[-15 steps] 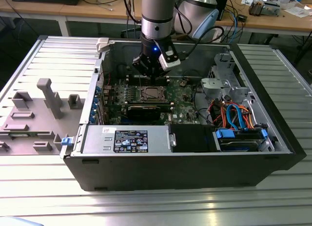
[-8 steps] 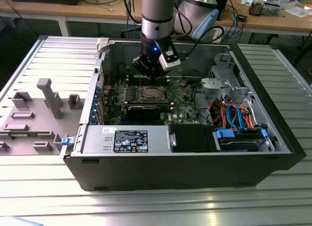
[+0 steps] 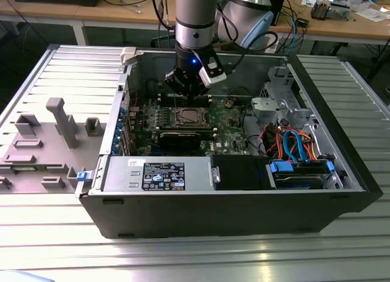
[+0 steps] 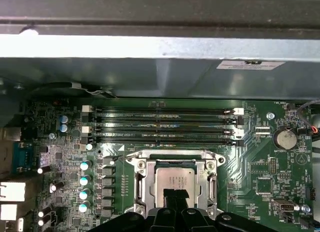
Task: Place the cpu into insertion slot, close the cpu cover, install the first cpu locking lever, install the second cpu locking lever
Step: 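Install the first cpu locking lever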
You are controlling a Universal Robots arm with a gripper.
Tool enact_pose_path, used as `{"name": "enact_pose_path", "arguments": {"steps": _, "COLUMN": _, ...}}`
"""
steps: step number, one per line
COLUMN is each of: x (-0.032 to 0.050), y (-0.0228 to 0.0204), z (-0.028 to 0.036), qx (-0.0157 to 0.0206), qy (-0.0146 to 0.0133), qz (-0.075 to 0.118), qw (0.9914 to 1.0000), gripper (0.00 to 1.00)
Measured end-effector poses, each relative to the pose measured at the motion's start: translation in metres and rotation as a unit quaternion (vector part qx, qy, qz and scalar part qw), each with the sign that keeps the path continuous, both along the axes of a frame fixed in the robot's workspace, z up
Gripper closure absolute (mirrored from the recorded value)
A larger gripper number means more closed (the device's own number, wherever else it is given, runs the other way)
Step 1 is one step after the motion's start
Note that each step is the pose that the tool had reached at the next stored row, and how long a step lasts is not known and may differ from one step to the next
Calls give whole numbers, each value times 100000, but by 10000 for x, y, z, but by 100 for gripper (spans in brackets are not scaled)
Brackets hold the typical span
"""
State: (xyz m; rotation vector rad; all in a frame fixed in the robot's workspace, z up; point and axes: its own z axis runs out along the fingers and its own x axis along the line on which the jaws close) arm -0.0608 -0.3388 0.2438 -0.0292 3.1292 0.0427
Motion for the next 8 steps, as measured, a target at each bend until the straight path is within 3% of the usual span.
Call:
{"name": "enact_pose_path", "arguments": {"steps": 4, "x": -116, "y": 0, "z": 0, "qx": 47, "qy": -324, "qz": -3, "qw": 99999, "gripper": 89}}
{"name": "enact_pose_path", "arguments": {"steps": 8, "x": -236, "y": 0, "z": 0, "qx": 49, "qy": -465, "qz": -5, "qw": 99999, "gripper": 89}}
